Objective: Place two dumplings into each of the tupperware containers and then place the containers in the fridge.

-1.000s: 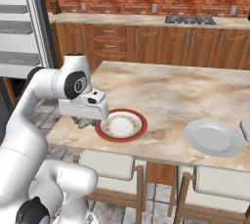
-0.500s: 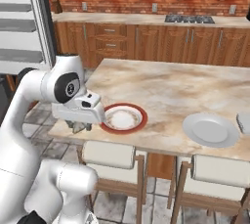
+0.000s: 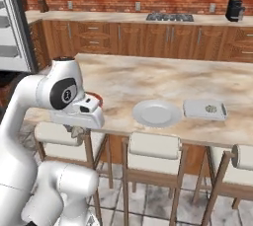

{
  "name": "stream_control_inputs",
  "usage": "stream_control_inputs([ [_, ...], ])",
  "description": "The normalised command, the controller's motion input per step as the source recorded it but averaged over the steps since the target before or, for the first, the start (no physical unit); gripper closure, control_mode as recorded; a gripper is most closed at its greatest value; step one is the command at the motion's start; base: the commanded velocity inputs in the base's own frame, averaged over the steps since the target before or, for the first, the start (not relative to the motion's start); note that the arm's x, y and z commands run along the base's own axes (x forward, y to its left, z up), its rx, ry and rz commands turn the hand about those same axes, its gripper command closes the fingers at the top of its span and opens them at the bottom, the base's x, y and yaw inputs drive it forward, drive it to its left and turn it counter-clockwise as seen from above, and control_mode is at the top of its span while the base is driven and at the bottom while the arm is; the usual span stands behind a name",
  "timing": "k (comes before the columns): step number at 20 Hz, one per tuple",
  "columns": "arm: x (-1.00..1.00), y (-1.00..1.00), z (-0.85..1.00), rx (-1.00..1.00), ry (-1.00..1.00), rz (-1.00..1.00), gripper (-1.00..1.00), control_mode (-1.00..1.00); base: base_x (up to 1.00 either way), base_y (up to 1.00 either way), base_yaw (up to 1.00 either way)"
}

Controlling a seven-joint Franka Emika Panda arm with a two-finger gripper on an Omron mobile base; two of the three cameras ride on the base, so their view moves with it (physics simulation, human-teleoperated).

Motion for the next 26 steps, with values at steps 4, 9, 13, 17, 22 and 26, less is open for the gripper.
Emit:
stream_control_inputs([
  [4,0.0,0.0,0.0,0.0,0.0,0.0,1.0,1.0,0.0,-1.0,0.0],
  [9,0.0,0.0,0.0,0.0,0.0,0.0,1.0,1.0,0.0,-1.0,0.0],
  [13,0.0,0.0,0.0,0.0,0.0,0.0,1.0,1.0,0.0,-1.0,0.0],
  [17,0.0,0.0,0.0,0.0,0.0,0.0,1.0,1.0,0.12,-0.98,-0.01],
  [22,0.0,0.0,0.0,0.0,0.0,0.0,1.0,1.0,0.72,-0.15,-0.01],
  [26,0.0,0.0,0.0,0.0,0.0,0.0,1.0,1.0,0.45,0.39,0.0],
])
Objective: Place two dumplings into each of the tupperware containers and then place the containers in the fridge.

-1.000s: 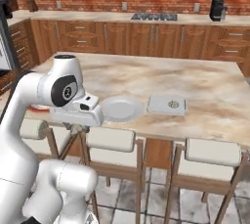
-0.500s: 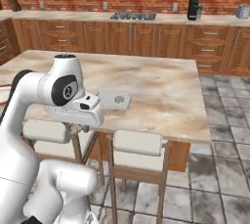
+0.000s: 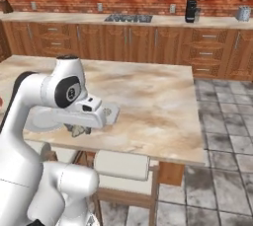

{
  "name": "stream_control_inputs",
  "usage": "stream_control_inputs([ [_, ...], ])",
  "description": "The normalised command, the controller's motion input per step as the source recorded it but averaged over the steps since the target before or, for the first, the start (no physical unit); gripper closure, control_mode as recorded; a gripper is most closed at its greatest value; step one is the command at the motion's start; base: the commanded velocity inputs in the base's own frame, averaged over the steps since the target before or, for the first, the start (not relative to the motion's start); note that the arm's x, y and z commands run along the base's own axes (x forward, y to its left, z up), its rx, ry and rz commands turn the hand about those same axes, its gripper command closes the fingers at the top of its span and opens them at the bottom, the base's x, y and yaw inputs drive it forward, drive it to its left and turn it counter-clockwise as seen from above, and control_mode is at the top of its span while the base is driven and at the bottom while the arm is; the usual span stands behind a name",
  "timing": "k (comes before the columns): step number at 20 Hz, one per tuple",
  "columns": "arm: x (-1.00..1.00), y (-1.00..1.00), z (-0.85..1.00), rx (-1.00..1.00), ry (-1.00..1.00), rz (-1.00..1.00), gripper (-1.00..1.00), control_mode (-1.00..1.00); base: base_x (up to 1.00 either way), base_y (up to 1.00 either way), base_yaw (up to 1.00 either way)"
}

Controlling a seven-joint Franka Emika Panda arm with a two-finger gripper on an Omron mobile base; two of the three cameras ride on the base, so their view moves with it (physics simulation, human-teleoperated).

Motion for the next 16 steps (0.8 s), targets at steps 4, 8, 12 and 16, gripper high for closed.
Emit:
stream_control_inputs([
  [4,0.0,0.0,0.0,0.0,0.0,0.0,1.0,1.0,0.15,0.59,0.0],
  [8,0.0,0.0,0.0,0.0,0.0,0.0,1.0,1.0,0.57,0.11,0.0],
  [12,0.0,0.0,0.0,0.0,0.0,0.0,1.0,1.0,0.74,0.0,0.0],
  [16,0.5,0.01,-0.12,0.0,0.03,0.0,1.0,-1.0,0.49,0.0,0.0],
])
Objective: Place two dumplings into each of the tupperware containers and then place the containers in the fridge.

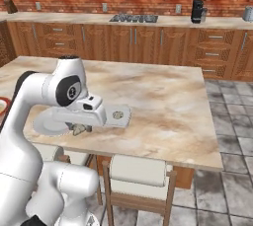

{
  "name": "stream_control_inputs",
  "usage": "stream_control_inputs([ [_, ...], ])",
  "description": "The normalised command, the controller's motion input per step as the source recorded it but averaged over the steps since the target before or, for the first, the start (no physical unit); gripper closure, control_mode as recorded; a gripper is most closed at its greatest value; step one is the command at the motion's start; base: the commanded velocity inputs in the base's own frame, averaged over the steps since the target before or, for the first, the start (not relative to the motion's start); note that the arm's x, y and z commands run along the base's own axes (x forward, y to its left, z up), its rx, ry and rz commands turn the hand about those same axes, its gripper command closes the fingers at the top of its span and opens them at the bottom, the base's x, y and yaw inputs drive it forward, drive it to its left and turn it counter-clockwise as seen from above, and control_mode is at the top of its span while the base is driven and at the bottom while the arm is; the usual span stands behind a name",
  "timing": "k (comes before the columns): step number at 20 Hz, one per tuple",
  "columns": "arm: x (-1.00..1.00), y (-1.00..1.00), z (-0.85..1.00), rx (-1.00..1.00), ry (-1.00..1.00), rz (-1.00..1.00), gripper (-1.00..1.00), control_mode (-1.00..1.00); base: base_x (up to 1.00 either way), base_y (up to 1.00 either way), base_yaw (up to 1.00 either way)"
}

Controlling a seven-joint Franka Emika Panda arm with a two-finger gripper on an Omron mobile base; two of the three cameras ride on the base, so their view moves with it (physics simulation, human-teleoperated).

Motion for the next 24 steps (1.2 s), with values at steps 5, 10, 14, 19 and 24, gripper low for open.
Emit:
stream_control_inputs([
  [5,1.0,0.16,-0.43,0.0,0.05,0.0,1.0,-1.0,0.0,0.0,0.0],
  [10,1.0,0.22,-0.37,0.02,0.01,0.03,1.0,-1.0,0.0,0.0,0.0],
  [14,1.0,0.0,-0.05,0.09,0.0,0.02,1.0,-1.0,0.0,0.0,0.0],
  [19,1.0,0.08,-0.17,0.03,0.0,0.02,1.0,-1.0,0.0,0.0,0.0],
  [24,1.0,0.21,-0.52,0.0,0.0,0.0,1.0,-1.0,0.0,0.0,0.0],
])
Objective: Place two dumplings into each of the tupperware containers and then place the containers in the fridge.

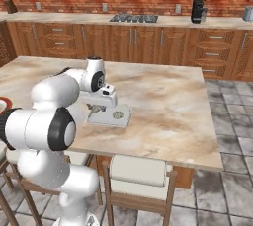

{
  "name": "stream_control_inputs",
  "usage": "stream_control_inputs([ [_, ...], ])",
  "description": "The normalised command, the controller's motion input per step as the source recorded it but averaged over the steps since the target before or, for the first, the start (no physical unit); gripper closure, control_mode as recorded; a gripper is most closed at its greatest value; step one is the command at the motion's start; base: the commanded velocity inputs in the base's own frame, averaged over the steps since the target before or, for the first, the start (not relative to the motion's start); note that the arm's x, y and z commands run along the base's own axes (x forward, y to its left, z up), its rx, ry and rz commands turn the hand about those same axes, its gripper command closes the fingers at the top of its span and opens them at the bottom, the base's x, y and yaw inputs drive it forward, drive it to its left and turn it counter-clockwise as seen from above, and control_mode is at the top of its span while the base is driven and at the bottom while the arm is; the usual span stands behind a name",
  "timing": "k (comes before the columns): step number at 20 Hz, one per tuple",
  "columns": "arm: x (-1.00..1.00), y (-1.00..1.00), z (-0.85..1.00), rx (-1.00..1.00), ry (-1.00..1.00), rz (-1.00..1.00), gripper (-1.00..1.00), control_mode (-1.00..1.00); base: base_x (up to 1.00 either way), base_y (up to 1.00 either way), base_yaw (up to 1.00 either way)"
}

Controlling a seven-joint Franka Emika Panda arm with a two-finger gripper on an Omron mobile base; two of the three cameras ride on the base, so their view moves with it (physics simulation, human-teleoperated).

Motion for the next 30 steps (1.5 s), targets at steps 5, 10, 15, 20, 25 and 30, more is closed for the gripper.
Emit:
stream_control_inputs([
  [5,0.99,0.06,-0.68,0.0,0.0,0.0,1.0,-1.0,0.0,0.0,0.0],
  [10,0.64,0.0,-0.57,0.0,0.01,0.0,1.0,-1.0,0.0,0.0,0.0],
  [15,0.28,0.03,-0.35,0.0,0.02,0.0,1.0,-1.0,0.0,0.0,0.0],
  [20,0.0,0.05,-0.21,0.0,0.03,0.0,1.0,-1.0,0.0,0.0,0.0],
  [25,0.08,0.16,-0.29,0.0,0.03,0.0,1.0,-1.0,0.0,0.0,0.0],
  [30,0.26,0.06,-0.09,0.0,0.0,0.0,1.0,-1.0,0.0,0.0,0.0],
])
